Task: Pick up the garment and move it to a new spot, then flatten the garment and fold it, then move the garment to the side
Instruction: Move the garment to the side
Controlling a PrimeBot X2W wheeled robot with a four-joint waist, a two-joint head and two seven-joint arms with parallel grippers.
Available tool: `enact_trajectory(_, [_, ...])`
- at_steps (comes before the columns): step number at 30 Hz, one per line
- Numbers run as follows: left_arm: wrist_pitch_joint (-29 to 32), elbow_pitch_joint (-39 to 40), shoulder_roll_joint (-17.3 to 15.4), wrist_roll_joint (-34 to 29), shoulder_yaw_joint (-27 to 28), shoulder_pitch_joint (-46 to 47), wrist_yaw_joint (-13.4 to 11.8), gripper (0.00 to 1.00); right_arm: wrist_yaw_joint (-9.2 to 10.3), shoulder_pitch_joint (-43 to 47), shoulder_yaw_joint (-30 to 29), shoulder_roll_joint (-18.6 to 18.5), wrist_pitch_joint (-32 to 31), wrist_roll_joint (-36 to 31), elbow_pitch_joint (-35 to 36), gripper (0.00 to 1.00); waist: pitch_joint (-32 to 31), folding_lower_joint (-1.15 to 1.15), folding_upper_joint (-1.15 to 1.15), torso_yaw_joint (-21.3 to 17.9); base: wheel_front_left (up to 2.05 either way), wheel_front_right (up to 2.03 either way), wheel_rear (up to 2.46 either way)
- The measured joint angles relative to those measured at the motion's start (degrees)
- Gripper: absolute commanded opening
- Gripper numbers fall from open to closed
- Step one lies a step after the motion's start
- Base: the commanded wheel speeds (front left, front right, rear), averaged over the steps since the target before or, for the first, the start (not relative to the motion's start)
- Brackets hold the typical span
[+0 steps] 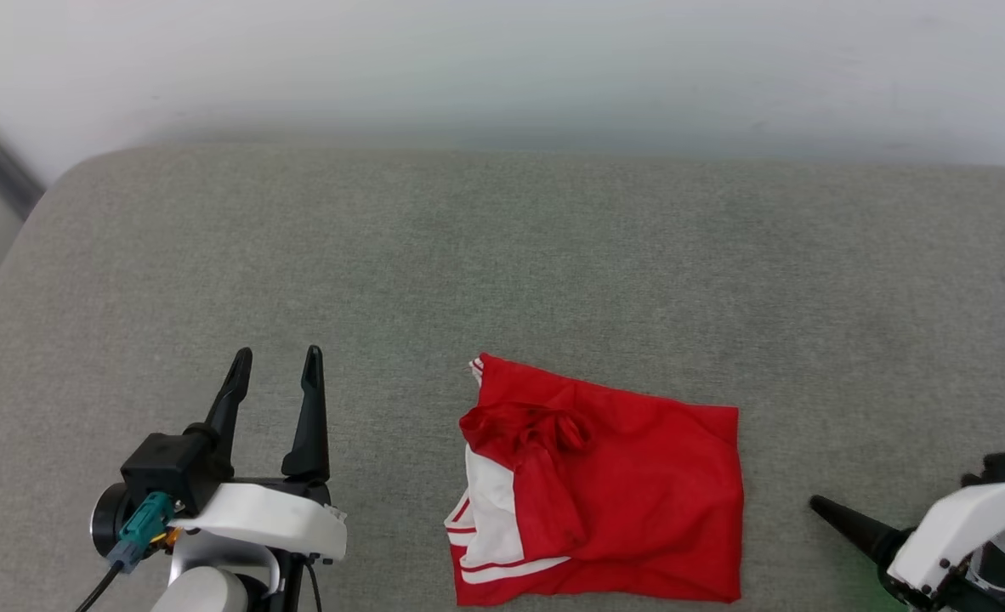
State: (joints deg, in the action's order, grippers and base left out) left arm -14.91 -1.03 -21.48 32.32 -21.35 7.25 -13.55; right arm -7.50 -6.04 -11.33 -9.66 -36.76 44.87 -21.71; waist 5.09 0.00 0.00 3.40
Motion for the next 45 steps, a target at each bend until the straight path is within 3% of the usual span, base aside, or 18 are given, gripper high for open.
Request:
enact_trajectory(3, [0.0, -0.2, 0.8, -0.6, 0.6, 0.6, 0.8, 1.0, -0.01, -2.9, 0.9, 1.7, -7.4, 6.1, -1.7, 1.0, 1.2, 0.0, 0.0, 1.5, 0.0, 0.0, 0.0])
enact_trajectory(11, [0.0, -1.1, 2.7, -2.5, 1.9, 1.8, 2.8, 1.0, -0.07, -8.3, 5.3, 3.8, -12.0, 11.0, -5.3, 1.0, 4.4, 0.0, 0.0, 4.6, 0.0, 0.0, 0.0])
enact_trajectory(13, [0.0, -1.4, 3.1, -3.0, 2.2, 2.1, 3.1, 1.0, -0.08, -9.1, 5.9, 3.6, -12.3, 10.9, -6.3, 0.0, 4.7, 0.0, 0.0, 5.3, 0.0, 0.0, 0.0])
enact_trajectory(20, [0.0, -2.2, 3.6, -4.4, 3.3, 1.2, 3.6, 1.0, -0.03, -9.5, 9.6, 2.0, -10.0, 9.1, -4.9, 0.0, 3.7, 0.0, 0.0, 4.9, 0.0, 0.0, 0.0])
enact_trajectory(21, [-0.1, -2.4, 3.4, -4.9, 3.9, 0.2, 3.5, 1.0, -0.02, -9.7, 12.9, -1.0, -7.9, 5.4, -1.6, 0.0, 3.1, 0.0, 0.0, 3.4, 0.0, 0.0, 0.0])
enact_trajectory(27, [-0.2, -1.8, 2.9, -5.1, 5.0, -1.0, 3.3, 1.0, -0.02, -10.7, 17.9, -8.2, -3.7, -6.4, 3.0, 0.0, 2.2, 0.0, 0.0, -1.7, 0.0, 0.0, 0.0])
enact_trajectory(31, [-0.2, -0.9, 2.7, -5.4, 5.2, -1.0, 3.5, 1.0, -0.01, -13.1, 19.3, -10.8, -2.9, -13.5, 4.6, 0.0, 2.2, 0.0, 0.0, -6.3, 0.0, 0.0, 0.0])
enact_trajectory(39, [0.5, 1.3, 2.2, -6.9, 3.6, 2.7, 4.6, 1.0, -0.02, -17.9, 18.3, -15.5, -2.5, -23.1, 5.9, 0.0, 4.9, 0.0, 0.0, -15.4, 0.0, 0.0, 0.0])
enact_trajectory(45, [2.8, 3.7, 0.6, -9.0, 1.9, 8.0, 6.0, 1.0, -0.03, -23.2, 14.0, -17.8, 2.8, -26.4, 2.3, 0.0, 11.2, 0.0, 0.0, -19.2, 0.0, 0.0, 0.0])
